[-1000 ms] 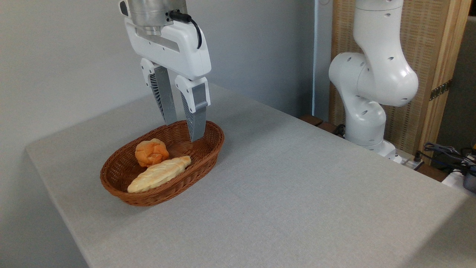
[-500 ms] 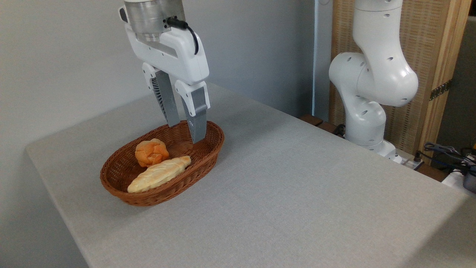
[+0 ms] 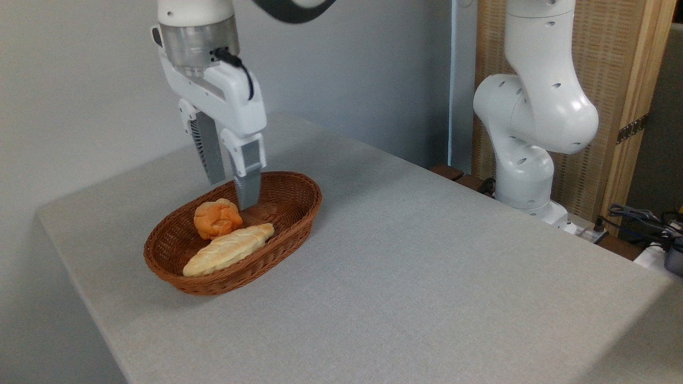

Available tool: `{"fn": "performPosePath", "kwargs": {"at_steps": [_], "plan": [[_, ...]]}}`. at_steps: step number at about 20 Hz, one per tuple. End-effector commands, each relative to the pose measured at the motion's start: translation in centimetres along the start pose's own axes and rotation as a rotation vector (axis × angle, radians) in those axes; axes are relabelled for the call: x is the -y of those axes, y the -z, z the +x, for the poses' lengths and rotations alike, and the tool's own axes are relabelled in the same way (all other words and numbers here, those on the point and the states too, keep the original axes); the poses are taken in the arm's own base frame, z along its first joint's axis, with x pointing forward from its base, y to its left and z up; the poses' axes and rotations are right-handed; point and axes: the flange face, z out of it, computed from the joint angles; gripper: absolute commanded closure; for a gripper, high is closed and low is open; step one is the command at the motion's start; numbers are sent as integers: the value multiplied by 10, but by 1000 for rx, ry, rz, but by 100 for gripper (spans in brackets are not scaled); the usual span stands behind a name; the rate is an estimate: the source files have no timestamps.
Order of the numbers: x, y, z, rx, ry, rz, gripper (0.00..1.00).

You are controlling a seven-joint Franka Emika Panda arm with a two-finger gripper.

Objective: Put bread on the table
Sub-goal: 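Lower the gripper onto the orange roll and close on it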

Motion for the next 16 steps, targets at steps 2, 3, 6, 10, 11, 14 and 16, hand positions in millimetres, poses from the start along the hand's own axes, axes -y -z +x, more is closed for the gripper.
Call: {"fn": "performPosePath", "kwargs": {"at_steps": [2, 3, 6, 10, 11, 14, 16], "plan": [[-49, -37, 21, -82, -48, -28, 0], [-60, -47, 28, -98, -63, -33, 0], [-89, -85, 41, -96, -110, -44, 0], [-101, -107, 46, -83, -130, -54, 0], [-100, -108, 46, -81, -131, -54, 0], [-104, -124, 50, -82, -143, -44, 0], [-105, -140, 55, -106, -143, -32, 0]]}}
